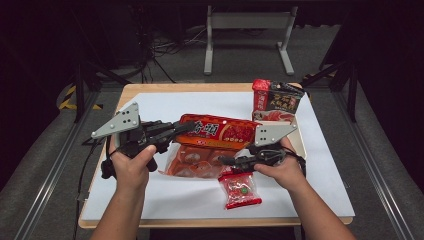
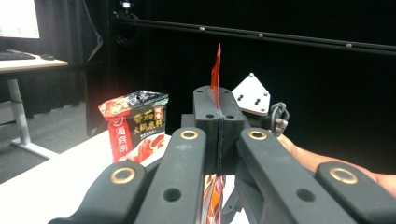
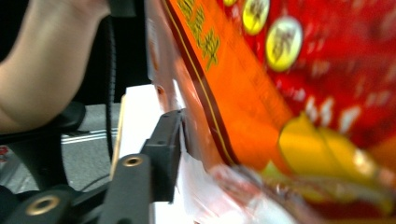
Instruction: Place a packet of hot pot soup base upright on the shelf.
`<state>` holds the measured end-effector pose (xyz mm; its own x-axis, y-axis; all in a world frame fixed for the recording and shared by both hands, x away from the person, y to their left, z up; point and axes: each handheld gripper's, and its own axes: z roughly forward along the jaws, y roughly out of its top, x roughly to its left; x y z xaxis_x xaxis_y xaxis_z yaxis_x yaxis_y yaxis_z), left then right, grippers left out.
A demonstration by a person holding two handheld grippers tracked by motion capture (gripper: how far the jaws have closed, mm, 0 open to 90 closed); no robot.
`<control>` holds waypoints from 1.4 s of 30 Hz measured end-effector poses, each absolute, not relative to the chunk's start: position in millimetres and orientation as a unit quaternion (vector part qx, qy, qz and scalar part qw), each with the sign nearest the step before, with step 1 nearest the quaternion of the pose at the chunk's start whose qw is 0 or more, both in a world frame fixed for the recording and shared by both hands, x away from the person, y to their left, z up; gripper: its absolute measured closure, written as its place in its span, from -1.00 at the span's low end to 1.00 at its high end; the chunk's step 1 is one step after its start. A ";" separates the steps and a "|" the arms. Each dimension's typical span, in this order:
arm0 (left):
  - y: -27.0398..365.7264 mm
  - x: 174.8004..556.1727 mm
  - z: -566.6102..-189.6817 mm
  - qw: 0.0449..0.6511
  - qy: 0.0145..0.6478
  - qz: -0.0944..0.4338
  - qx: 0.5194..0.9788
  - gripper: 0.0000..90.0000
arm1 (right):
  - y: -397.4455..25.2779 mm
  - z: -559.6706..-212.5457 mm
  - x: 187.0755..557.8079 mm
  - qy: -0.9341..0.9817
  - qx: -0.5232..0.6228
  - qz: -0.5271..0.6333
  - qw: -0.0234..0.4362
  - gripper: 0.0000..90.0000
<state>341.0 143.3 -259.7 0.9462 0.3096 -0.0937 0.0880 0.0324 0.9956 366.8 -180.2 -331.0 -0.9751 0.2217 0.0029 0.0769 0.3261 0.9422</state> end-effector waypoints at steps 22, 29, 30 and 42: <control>150.0 346.8 -263.8 0.716 0.155 0.072 0.677 0.98 | -181.8 -307.3 354.9 0.831 0.080 0.548 0.051 0.57; 151.3 349.7 -265.8 0.709 0.168 0.085 0.680 0.71 | -185.9 -301.3 356.1 0.836 0.087 0.538 0.060 0.57; 151.5 349.9 -266.0 0.708 0.173 0.087 0.679 0.61 | -186.6 -300.3 356.2 0.836 0.087 0.538 0.061 0.57; 152.8 354.0 -267.6 0.675 0.194 0.125 0.701 -0.18 | -202.6 -280.2 361.0 0.842 0.105 0.524 0.074 0.57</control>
